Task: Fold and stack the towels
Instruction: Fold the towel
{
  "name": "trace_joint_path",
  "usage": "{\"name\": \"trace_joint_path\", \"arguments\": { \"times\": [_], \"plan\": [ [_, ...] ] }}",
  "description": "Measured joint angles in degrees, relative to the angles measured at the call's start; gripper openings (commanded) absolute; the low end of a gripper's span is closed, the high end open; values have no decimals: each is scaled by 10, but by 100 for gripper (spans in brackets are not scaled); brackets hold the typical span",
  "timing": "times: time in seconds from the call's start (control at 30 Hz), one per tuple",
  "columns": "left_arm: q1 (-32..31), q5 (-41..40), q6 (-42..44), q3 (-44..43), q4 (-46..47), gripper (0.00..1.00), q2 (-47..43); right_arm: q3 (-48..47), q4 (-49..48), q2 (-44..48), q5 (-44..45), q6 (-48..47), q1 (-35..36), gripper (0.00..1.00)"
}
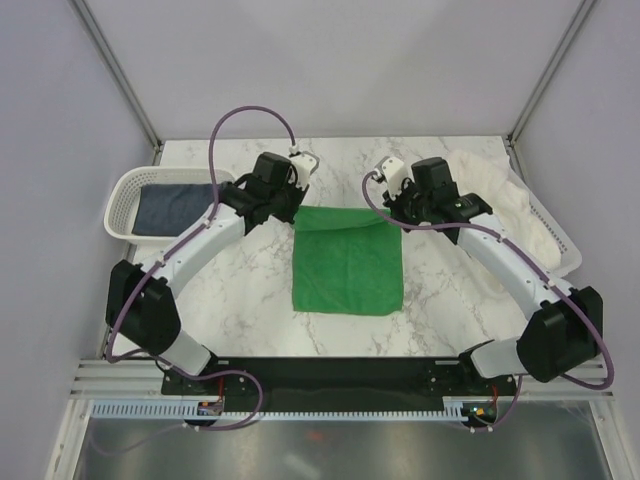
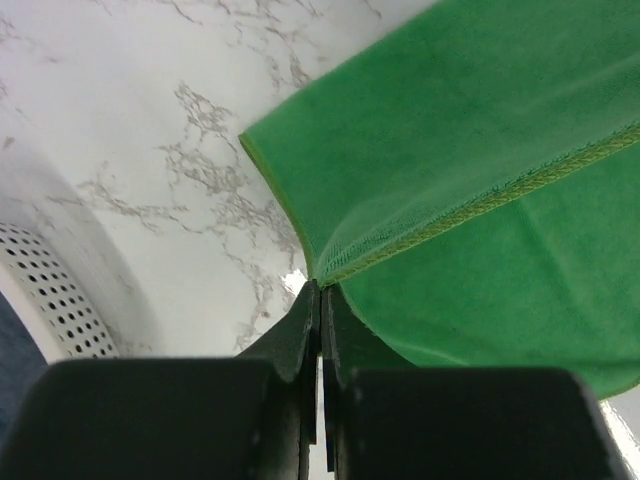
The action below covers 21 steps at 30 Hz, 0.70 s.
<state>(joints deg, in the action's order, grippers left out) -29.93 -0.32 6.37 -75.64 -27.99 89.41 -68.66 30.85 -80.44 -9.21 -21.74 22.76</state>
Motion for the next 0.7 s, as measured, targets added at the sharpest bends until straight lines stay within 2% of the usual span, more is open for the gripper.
{"name": "trace_joint_path", "arguments": {
  "times": [0.37, 0.7],
  "plan": [
    [-45, -1, -46, 121, -5, 2, -75, 78, 54, 31, -22, 159, 10, 0],
    [-72, 0, -85, 161, -21, 2, -107, 119, 101, 95, -30, 224, 38, 1]
  ]
}}
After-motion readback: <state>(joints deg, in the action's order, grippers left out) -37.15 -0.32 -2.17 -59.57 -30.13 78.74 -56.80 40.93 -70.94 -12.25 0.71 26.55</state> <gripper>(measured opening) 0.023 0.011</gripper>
